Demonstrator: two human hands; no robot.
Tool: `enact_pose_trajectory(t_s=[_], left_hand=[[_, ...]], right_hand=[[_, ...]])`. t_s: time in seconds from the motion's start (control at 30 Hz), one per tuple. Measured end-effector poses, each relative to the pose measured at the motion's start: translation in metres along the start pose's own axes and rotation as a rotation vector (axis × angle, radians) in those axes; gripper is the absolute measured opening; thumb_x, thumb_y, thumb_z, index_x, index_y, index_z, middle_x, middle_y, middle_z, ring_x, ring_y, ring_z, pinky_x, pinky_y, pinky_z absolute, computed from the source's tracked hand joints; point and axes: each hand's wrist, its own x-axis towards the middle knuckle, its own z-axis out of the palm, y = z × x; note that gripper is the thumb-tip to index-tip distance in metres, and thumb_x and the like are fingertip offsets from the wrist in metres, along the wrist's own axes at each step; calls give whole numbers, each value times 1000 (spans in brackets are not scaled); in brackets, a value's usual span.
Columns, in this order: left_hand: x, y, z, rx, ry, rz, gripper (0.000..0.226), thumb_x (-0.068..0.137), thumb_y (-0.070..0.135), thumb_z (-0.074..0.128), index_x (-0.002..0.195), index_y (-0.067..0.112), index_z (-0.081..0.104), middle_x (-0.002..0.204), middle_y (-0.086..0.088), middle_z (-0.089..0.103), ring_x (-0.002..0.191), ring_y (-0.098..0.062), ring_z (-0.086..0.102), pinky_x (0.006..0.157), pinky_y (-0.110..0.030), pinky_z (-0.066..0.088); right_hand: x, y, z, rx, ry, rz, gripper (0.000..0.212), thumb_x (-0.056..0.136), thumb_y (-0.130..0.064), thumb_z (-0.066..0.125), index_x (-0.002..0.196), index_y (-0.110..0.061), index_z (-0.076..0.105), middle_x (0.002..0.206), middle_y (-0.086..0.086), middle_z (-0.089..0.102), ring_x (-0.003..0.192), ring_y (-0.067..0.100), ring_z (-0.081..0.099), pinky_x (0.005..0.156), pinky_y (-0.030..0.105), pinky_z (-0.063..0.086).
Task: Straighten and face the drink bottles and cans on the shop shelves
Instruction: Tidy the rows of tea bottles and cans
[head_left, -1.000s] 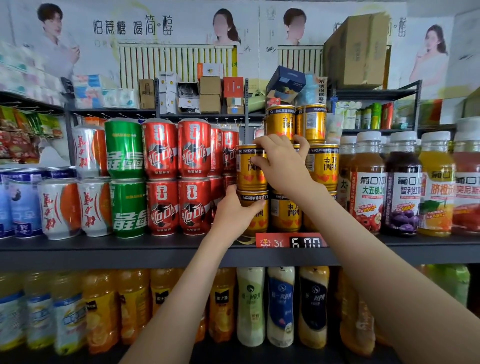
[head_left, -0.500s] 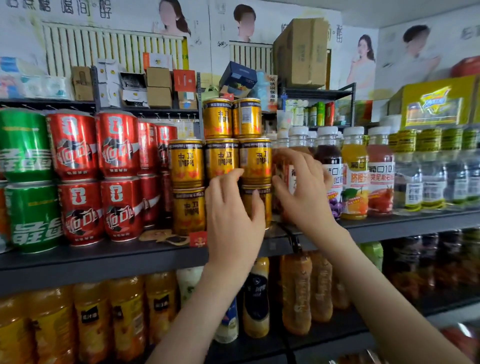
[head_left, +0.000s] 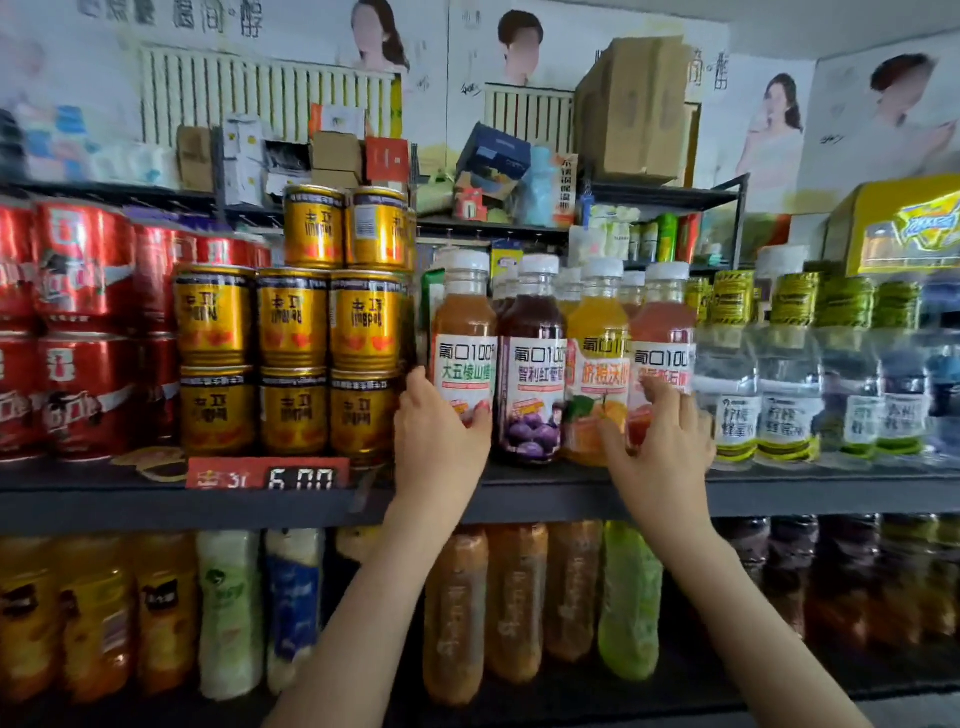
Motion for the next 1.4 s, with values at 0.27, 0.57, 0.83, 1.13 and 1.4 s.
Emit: enact_pose_trajectory(t_s=[0.27, 0.57, 0.83, 1.13, 1.4], left_hand=[[0, 9, 25, 66, 80, -78, 49, 84, 32, 70, 121, 10, 46, 121, -7, 58, 110, -23, 58, 76, -24, 41], [2, 3, 26, 110, 125, -49, 53, 85, 32, 69, 126, 11, 43, 125, -6, 54, 114, -22, 55, 84, -28, 48], [9, 0, 13, 8, -54, -70, 50, 88, 26, 66, 129, 12, 43, 130, -3, 55, 118, -20, 55, 79, -21, 43], [-34, 38, 53, 309, 129, 164, 58, 88, 40, 62, 129, 7, 38, 129, -9, 44, 120, -21, 43, 95, -28, 42], [-33, 37, 70, 371, 51, 99, 76, 87, 41, 63, 140, 3, 24, 139, -14, 35, 127, -25, 39, 100, -31, 42]], right_hand=[[7, 4, 12, 51, -25, -155, 63, 67, -13, 82, 121, 3, 53, 108, 24, 55, 95, 43, 54, 74, 48, 44], [14, 14, 20, 105, -107, -91, 81, 74, -26, 79, 136, 4, 37, 122, 21, 50, 111, 38, 46, 94, 43, 37], [17, 15, 23, 39, -81, -71, 79, 74, -29, 78, 134, 4, 40, 117, 21, 51, 106, 39, 49, 88, 46, 41], [11, 9, 26, -33, -36, -6, 60, 74, -31, 77, 116, 2, 50, 107, 19, 56, 100, 38, 54, 84, 46, 43], [11, 14, 17, 4, -20, 29, 56, 75, -30, 77, 117, -1, 52, 108, 15, 56, 103, 35, 51, 84, 44, 41]])
